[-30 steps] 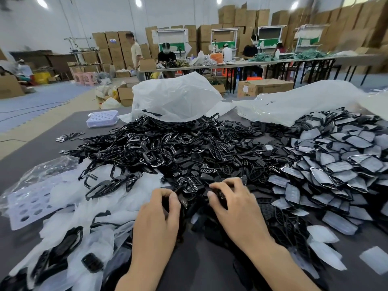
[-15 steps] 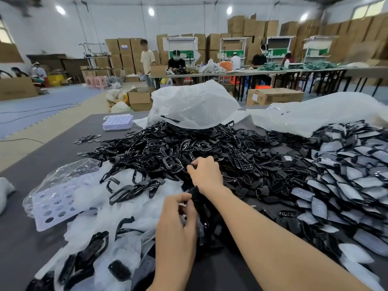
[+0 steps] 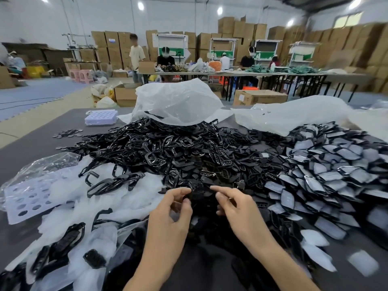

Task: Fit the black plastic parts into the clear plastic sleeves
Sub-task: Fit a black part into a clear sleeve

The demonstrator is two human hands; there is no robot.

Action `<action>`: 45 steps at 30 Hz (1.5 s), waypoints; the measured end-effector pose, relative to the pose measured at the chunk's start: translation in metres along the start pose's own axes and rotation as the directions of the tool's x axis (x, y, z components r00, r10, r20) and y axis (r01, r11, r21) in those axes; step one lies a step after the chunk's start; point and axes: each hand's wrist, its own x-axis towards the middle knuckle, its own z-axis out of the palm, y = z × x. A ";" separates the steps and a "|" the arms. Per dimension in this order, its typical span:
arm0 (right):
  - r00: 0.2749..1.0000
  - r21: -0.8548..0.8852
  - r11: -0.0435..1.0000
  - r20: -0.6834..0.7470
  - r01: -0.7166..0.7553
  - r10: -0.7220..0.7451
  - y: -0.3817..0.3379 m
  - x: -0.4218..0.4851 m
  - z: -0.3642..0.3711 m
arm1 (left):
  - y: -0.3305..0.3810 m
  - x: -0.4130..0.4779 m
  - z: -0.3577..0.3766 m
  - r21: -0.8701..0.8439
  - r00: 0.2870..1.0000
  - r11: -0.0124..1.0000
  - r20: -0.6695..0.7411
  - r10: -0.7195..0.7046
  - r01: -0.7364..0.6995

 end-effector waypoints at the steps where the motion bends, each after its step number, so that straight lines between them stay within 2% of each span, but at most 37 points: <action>1: 1.000 0.043 0.999 -0.001 -0.015 0.015 0.003 -0.005 0.000 | 0.000 -0.002 0.003 0.016 0.999 1.000 0.033 0.002 -0.002; 5: 0.997 0.238 0.968 0.011 -0.077 0.077 0.002 -0.007 0.005 | -0.005 -0.004 0.006 0.117 0.998 0.993 0.062 0.020 -0.027; 9: 0.977 0.539 0.816 0.067 -0.207 0.203 -0.001 -0.009 0.012 | -0.005 -0.007 0.010 0.316 0.979 0.940 0.193 0.071 -0.130; 13: 0.949 0.673 0.682 0.102 -0.287 0.298 0.003 -0.005 0.017 | -0.006 -0.009 0.011 0.481 0.931 0.835 0.350 0.098 -0.269; 15: 0.946 0.713 0.641 0.101 -0.284 0.307 0.003 -0.004 0.019 | -0.006 -0.010 0.010 0.475 0.930 0.833 0.348 0.117 -0.283; 17: 0.961 0.668 0.708 0.039 -0.229 0.274 0.003 -0.004 0.019 | -0.006 -0.011 0.009 0.377 0.954 0.895 0.264 0.143 -0.239; 19: 0.975 0.454 0.876 -0.066 -0.160 0.213 0.007 -0.004 0.016 | -0.005 -0.010 0.009 0.244 0.983 0.961 0.159 0.097 -0.134; 21: 0.986 0.252 0.962 -0.102 -0.105 0.135 0.009 -0.006 0.012 | -0.003 -0.008 0.009 0.160 0.994 0.983 0.082 0.077 -0.089; 24: 0.996 0.218 0.973 -0.042 -0.071 0.082 0.006 -0.009 0.014 | 0.004 -0.005 0.007 0.071 0.998 0.996 0.012 0.056 -0.056; 30: 0.997 0.319 0.947 0.076 -0.021 -0.004 0.000 -0.011 0.017 | 0.009 -0.004 0.002 -0.148 0.995 0.984 0.049 -0.093 0.099; 37: 0.995 0.282 0.959 0.088 0.025 -0.052 -0.001 -0.012 0.013 | 0.003 0.002 0.001 -0.048 0.989 0.994 0.115 -0.095 0.101; 42: 0.995 0.320 0.946 0.068 0.043 -0.068 0.000 -0.011 0.013 | 0.000 -0.001 0.005 -0.044 0.995 0.995 0.054 -0.087 0.090; 45: 0.990 0.323 0.946 0.126 0.026 -0.070 0.001 -0.011 0.015 | -0.001 -0.003 0.006 -0.040 0.998 0.997 0.039 -0.058 0.059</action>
